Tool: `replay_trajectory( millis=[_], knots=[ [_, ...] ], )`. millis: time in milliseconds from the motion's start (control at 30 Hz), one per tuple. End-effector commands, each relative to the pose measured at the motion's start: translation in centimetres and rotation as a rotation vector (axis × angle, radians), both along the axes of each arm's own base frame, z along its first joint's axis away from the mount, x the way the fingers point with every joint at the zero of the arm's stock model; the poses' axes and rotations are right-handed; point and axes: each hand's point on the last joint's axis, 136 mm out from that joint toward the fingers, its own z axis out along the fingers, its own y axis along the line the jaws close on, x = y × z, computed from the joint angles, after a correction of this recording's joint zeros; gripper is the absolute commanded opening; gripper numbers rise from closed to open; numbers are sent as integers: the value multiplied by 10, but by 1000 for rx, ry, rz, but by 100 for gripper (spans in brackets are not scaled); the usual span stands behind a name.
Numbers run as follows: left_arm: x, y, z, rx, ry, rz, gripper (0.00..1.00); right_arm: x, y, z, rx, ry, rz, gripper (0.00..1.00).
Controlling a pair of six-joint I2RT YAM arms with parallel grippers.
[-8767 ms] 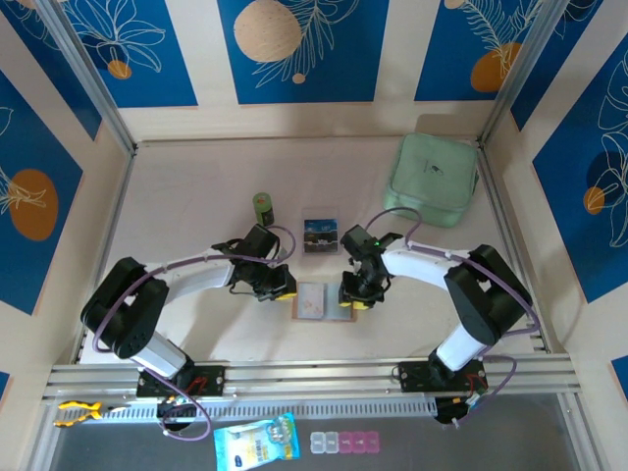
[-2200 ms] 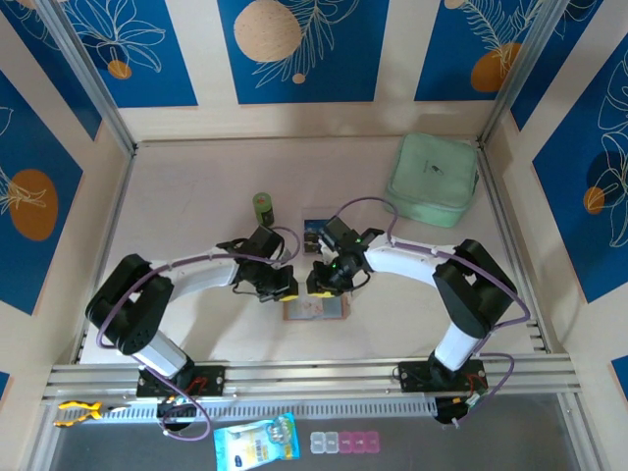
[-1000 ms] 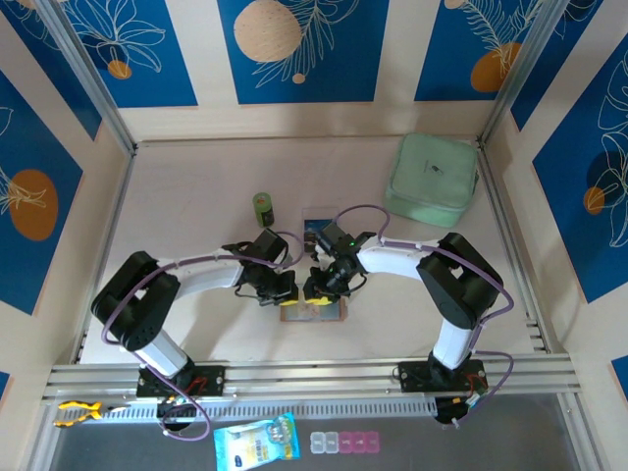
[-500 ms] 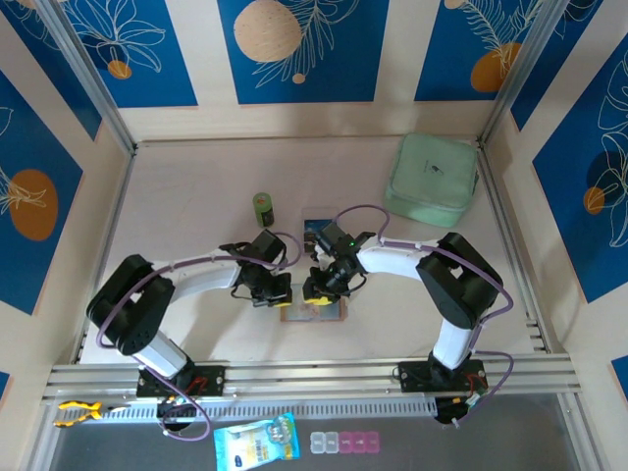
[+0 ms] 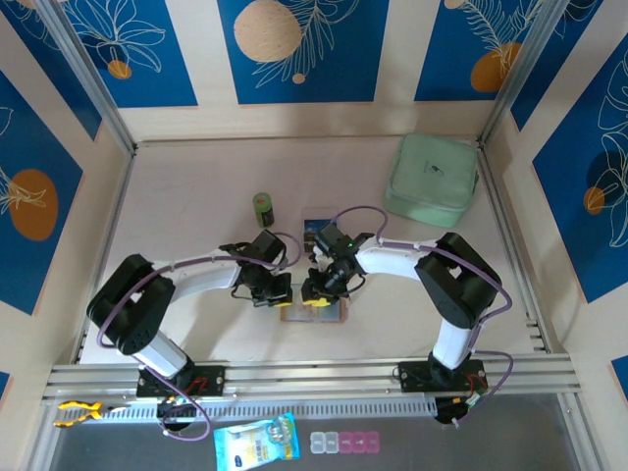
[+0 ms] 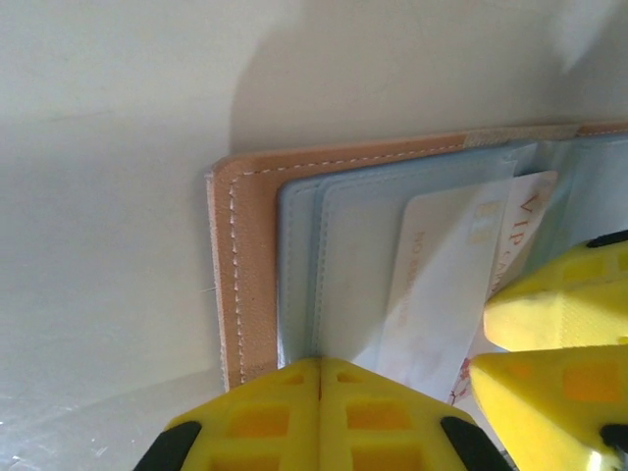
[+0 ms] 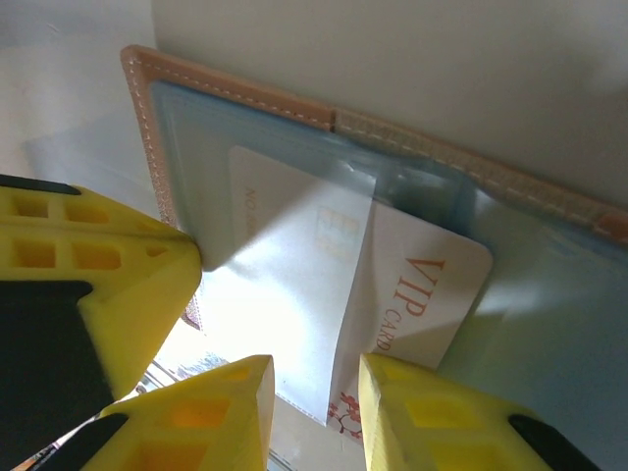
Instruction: Take the credit cards out of the card holder
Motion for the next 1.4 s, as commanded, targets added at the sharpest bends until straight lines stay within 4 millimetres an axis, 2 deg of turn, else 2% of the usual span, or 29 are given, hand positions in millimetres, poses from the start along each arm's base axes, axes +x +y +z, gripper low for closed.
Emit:
replay_trajectory(
  millis=[0, 200, 433, 767, 933, 1100, 1367],
  knots=[
    [3, 5, 12, 11, -27, 0, 6, 2, 1, 20, 13, -28, -7, 30],
    [7, -10, 26, -56, -31, -15, 7, 1, -8, 22, -3, -39, -33, 30],
    [5, -33, 24, -139, -5, -53, 6, 1, -16, 12, -12, -19, -57, 30],
    [-7, -14, -10, -36, 54, -41, 5, -2, -23, -6, -47, 20, -70, 29],
    [-11, -6, -19, 2, 70, -30, 5, -2, -24, -12, -53, 30, -69, 29],
    [-12, -4, -21, 10, 74, -30, 5, -3, -17, -10, -10, 36, -58, 26],
    [-13, -4, -23, 10, 77, -26, 4, 0, -6, 6, 93, 17, -65, 20]
  ],
)
